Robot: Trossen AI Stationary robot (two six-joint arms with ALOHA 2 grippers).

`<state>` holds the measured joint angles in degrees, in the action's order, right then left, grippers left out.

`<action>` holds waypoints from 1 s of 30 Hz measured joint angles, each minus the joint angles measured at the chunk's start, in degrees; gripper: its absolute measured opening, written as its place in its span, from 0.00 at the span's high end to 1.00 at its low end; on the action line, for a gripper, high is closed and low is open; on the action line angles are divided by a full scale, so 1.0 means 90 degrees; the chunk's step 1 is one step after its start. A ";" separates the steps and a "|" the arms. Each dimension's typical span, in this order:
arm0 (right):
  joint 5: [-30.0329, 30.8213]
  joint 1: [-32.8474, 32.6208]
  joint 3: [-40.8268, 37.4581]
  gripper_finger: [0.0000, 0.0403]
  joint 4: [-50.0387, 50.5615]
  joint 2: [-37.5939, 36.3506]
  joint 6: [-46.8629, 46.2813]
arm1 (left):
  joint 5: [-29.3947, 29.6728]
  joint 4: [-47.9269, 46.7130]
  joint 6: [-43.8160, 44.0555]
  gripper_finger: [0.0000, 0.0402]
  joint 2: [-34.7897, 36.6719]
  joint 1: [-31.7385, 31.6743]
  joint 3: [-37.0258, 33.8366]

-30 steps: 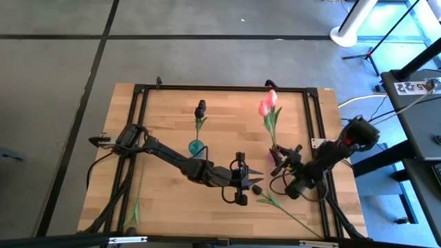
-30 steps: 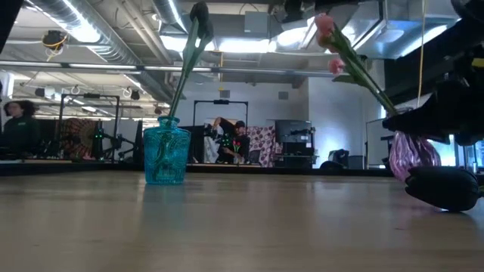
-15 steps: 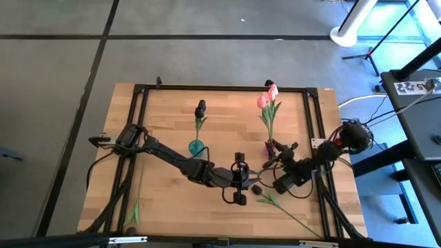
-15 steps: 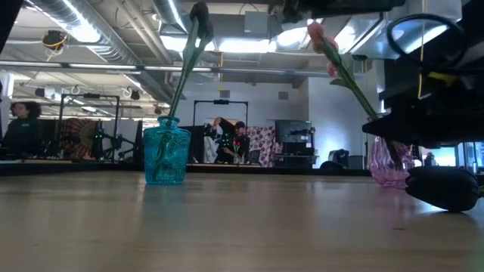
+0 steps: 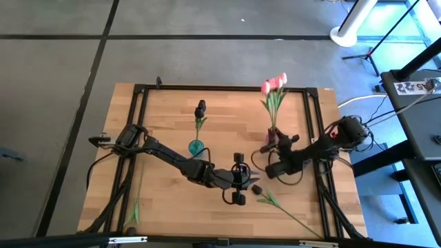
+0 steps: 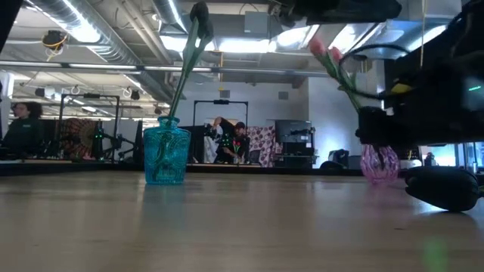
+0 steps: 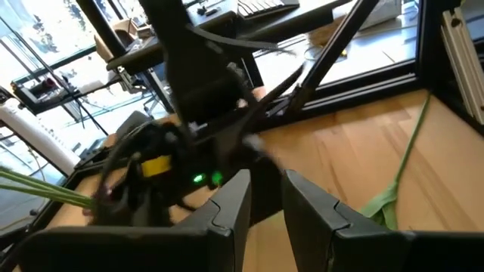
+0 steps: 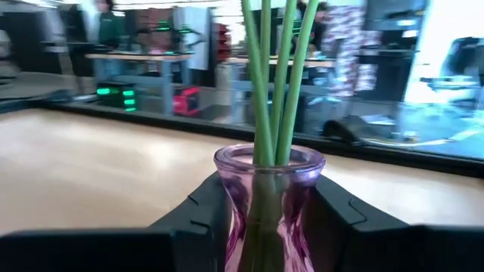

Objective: Sort flowers into vase by color
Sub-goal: Adjust the purple vase

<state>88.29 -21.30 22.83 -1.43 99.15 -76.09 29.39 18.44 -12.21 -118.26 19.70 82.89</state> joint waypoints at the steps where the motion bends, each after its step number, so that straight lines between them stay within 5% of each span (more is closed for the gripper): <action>1: 0.0001 0.0168 0.0000 0.70 0.0015 0.0002 0.0000 | 0.0000 0.0004 0.0000 0.82 0.0000 0.0000 0.0000; 30: -0.0053 -0.0313 -0.0012 0.63 0.0179 0.0012 -0.0033 | 0.0024 -0.0258 0.0000 0.82 0.0000 0.0058 0.0000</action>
<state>87.82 -24.12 22.72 0.18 99.26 -76.40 29.61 16.12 -12.21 -118.26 20.23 82.89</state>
